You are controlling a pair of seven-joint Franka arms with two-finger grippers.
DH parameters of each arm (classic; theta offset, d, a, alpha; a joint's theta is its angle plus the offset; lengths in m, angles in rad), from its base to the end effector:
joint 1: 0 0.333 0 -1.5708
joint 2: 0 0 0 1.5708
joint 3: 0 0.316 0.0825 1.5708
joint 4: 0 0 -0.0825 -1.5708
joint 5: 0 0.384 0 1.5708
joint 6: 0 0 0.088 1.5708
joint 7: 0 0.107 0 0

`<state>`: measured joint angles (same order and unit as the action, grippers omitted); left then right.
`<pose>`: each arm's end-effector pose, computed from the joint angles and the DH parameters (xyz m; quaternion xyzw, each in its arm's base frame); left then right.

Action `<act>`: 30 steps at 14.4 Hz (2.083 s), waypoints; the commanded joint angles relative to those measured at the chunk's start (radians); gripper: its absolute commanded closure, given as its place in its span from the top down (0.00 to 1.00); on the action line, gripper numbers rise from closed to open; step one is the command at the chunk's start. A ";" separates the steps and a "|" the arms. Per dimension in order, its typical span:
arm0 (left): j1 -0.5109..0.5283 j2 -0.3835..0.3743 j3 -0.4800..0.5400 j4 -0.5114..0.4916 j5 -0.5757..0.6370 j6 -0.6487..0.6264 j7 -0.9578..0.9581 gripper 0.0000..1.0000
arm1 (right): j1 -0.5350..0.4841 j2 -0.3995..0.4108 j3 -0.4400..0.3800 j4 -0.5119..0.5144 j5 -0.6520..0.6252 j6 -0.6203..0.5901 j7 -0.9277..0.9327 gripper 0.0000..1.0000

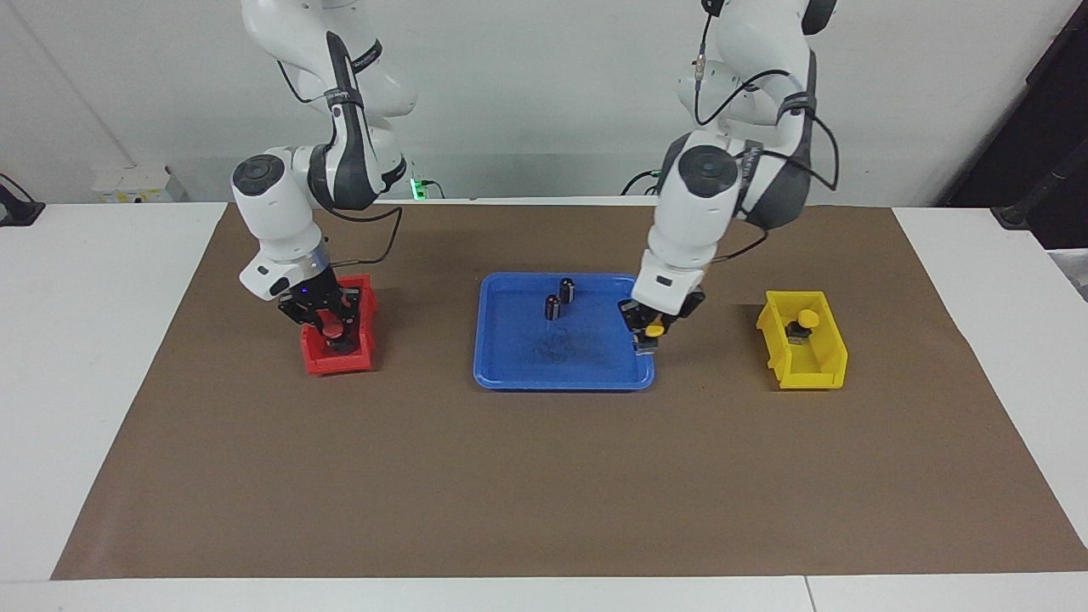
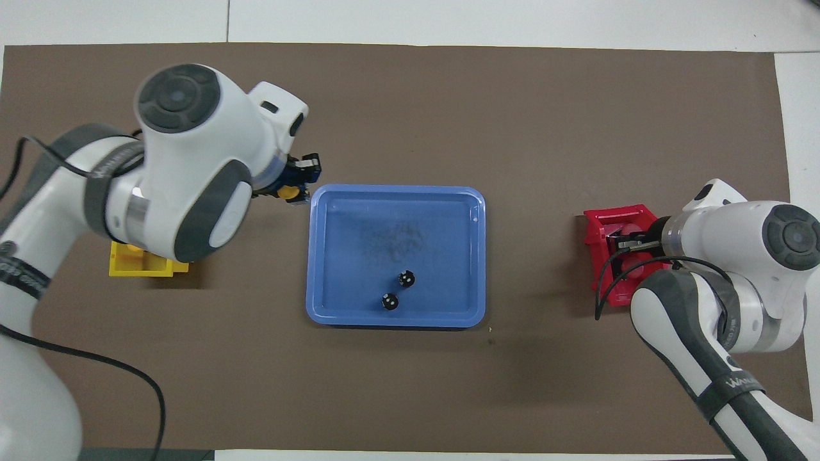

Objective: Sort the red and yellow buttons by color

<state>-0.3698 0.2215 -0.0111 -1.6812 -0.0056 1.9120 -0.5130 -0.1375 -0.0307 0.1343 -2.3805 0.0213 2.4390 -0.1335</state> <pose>0.5838 -0.2337 0.4699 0.9977 0.0671 0.0025 0.0055 0.5012 -0.0016 0.3414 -0.9974 -0.0573 -0.0447 0.0021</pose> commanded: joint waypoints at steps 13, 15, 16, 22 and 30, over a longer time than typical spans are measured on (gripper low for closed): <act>0.379 -0.099 -0.007 -0.216 0.044 0.157 0.608 0.02 | -0.036 -0.012 0.001 0.591 -0.017 -0.759 -0.094 1.00; 0.379 -0.106 -0.007 -0.268 0.044 0.205 0.608 0.02 | -0.037 -0.011 -0.007 0.696 -0.037 -0.872 -0.094 1.00; 0.379 -0.113 -0.007 -0.297 0.042 0.226 0.608 0.02 | -0.036 -0.009 -0.012 0.731 -0.041 -0.905 -0.092 1.00; 0.381 -0.096 -0.007 -0.391 0.042 0.364 0.605 0.02 | -0.043 -0.003 -0.035 0.782 -0.080 -0.951 -0.094 1.00; 0.379 -0.059 -0.007 -0.379 0.042 0.398 0.604 0.59 | -0.048 -0.012 -0.035 0.758 -0.075 -0.914 -0.089 1.00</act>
<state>0.0035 0.1710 -0.0134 -2.0736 0.0187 2.3285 0.0873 -0.1650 -0.0447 0.0901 -1.6264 -0.0533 1.5083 -0.2015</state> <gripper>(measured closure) 0.449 0.000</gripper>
